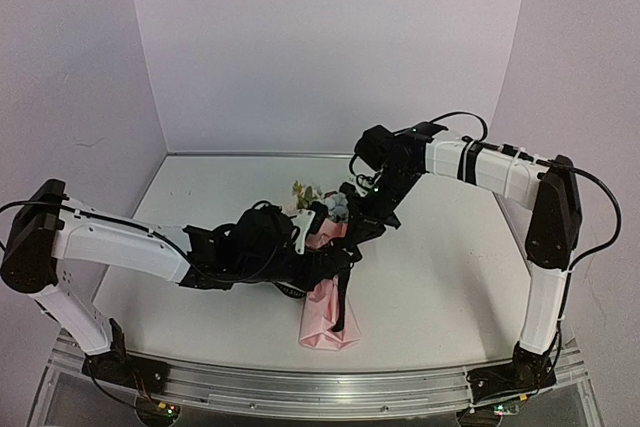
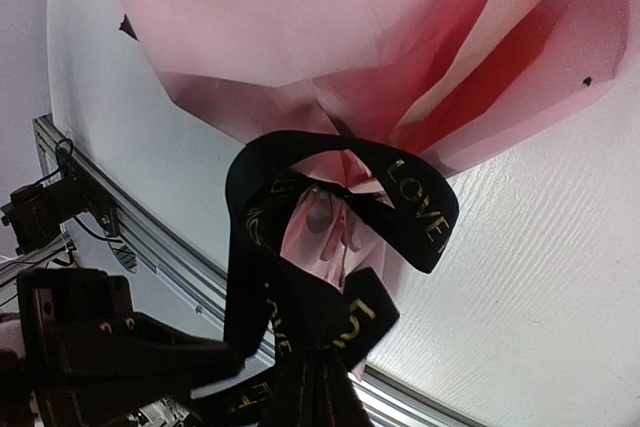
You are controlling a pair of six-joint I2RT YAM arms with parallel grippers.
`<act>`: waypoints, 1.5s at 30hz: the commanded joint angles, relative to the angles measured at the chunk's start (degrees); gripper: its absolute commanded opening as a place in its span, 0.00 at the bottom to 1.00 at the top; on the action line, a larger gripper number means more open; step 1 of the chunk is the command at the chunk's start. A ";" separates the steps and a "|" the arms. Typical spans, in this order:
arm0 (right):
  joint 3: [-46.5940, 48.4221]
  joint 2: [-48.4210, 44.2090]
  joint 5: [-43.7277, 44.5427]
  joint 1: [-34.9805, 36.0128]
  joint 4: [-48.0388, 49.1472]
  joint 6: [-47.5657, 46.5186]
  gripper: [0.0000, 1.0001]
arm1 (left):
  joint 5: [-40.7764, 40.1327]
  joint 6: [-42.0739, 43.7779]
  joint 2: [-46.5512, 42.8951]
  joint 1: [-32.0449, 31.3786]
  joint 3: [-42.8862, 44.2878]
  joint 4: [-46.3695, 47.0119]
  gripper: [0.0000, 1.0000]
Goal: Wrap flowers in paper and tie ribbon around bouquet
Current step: Cross the ribbon over the folded bouquet.
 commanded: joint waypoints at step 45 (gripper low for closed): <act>-1.21 -4.24 4.11 -0.74 -3.59 -3.65 0.00 | 10.81 12.79 9.72 -5.71 9.57 2.50 0.35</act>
